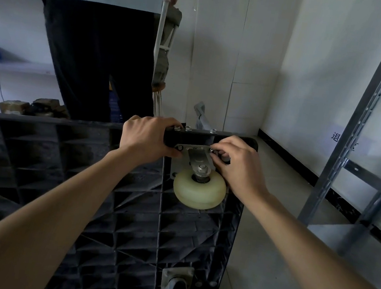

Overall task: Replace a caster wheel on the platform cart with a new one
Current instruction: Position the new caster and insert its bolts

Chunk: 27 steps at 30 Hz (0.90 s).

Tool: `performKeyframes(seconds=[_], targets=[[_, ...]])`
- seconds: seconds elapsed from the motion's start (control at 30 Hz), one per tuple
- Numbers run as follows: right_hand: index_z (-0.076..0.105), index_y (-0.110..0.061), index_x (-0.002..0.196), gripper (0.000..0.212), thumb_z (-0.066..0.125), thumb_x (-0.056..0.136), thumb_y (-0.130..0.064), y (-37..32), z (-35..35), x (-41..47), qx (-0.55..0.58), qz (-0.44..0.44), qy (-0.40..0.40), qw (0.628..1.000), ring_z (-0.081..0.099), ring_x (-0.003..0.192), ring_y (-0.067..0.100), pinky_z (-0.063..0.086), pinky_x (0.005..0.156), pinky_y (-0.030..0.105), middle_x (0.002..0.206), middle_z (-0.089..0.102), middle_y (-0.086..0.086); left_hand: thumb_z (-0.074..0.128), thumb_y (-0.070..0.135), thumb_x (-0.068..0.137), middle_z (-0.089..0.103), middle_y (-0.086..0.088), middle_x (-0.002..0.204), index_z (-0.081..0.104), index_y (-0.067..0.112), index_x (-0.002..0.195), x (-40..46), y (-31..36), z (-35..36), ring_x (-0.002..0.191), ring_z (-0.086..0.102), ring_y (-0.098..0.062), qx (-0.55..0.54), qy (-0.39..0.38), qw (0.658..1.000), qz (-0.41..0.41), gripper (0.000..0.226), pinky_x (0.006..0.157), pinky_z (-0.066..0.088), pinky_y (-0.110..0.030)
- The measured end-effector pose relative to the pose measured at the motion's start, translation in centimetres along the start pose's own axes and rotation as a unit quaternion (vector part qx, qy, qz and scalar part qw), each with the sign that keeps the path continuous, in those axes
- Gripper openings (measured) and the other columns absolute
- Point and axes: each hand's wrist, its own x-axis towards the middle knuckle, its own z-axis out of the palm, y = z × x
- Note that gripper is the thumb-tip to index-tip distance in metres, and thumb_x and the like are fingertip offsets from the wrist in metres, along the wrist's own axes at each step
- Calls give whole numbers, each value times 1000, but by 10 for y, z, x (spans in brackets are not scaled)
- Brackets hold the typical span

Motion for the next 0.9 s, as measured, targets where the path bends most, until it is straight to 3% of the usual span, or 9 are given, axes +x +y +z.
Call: performKeyframes(seconds=[0.23, 0.43, 0.7, 0.9], targets=[[79, -10, 99, 18, 81, 81, -8, 1, 2, 0, 8, 9, 1, 1000, 60, 71, 5, 55, 69, 22, 95, 69, -2, 75, 75, 65, 71, 13, 112, 55, 49, 126, 1, -1, 2, 103, 64, -20, 2, 1, 1000, 1, 69, 77, 32, -33], [79, -12, 94, 16, 83, 82, -22, 2, 1, 2, 12, 38, 16, 999, 66, 72, 9, 58, 66, 34, 89, 72, -3, 75, 75, 66, 70, 12, 109, 54, 50, 126, 1, -1, 1, 101, 64, -22, 1, -4, 1000, -1, 68, 76, 32, -34], [72, -13, 85, 24, 82, 82, -35, -4, 5, 4, -64, 45, 41, 996, 57, 68, 8, 50, 62, 26, 85, 63, -4, 75, 72, 68, 70, 10, 109, 54, 48, 128, 0, -1, 0, 101, 63, -22, -4, -8, 1000, 4, 69, 77, 32, -33], [74, -16, 89, 12, 78, 87, -27, -3, 2, 1, -12, 16, 17, 1000, 60, 71, 6, 53, 64, 30, 86, 66, -6, 74, 73, 67, 70, 9, 110, 54, 48, 129, 1, -2, 2, 101, 64, -22, -3, -6, 1000, 7, 70, 78, 33, -34]])
